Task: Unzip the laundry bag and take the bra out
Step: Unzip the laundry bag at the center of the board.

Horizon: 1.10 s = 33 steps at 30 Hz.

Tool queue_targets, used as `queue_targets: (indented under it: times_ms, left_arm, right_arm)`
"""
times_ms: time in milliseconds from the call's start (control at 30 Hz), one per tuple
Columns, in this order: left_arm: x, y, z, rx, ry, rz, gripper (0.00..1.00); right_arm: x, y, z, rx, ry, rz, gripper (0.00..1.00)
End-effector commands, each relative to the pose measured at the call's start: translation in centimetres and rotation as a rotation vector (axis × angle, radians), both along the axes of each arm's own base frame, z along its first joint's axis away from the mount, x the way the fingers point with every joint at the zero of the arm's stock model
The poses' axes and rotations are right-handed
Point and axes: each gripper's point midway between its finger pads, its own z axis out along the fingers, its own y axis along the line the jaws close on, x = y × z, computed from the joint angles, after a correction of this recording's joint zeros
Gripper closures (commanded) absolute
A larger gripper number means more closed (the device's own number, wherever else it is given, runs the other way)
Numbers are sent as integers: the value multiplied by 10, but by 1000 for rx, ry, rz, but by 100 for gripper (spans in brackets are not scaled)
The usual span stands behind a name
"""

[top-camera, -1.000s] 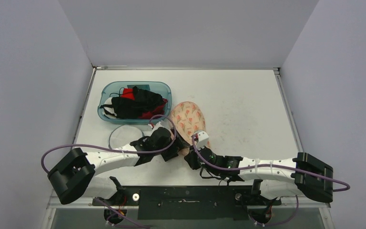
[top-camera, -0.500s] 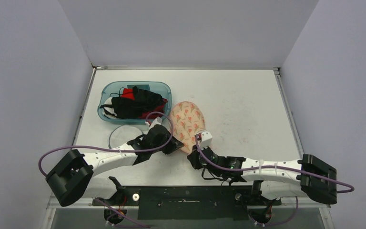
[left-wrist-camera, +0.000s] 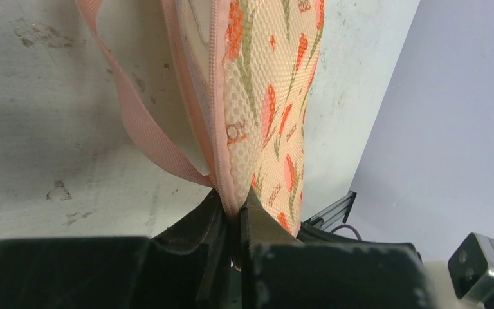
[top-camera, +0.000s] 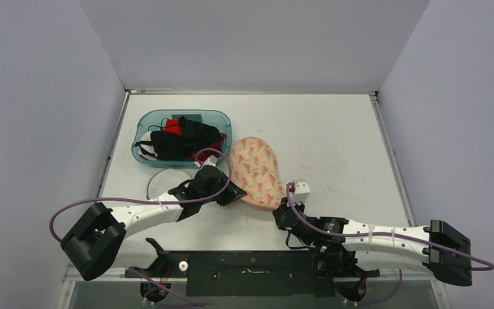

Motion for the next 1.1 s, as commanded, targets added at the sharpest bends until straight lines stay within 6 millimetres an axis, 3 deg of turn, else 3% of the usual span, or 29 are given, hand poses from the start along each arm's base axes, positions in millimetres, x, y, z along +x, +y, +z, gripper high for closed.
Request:
queue_targets:
  times_ms: [0,133,267,333,400,467,500,567,800,967,1067]
  left_arm:
    - [18,-11,24,-11,-124,-68,100]
    - [21,-31,31,34,-160,-223,100]
    - [26,-56,31,21,-161,-360,99]
    - [37,-62,27,36,-167,-377,91]
    - [48,-64,24,48,-162,-370,70]
    - [52,-63,24,39,-146,-359,34]
    - [52,-61,24,40,-142,-349,20]
    - [47,-52,26,57,-138,-319,2]
    - [5,-19,15,23,-54,-235,4]
    - [-18,-26,26,-35,-60,-233,4]
    - [-17,-29,27,-43,-65,-204,4]
  right_arm:
    - [10,-34,-8,-45,-15,-148,95]
    - [10,-29,-3,-33,-29,-108,95]
    - [4,-10,3,-2,-41,-7,95]
    - [2,-3,4,8,-41,26,95]
    - [3,3,6,1,-42,39,95]
    - [5,9,10,2,-46,47,95]
    - [6,14,13,6,-51,56,95]
    - [10,24,21,18,-60,65,95]
    - [28,57,28,33,-50,107,95]
    - [32,69,26,27,-46,135,95]
    - [32,71,27,27,-47,147,95]
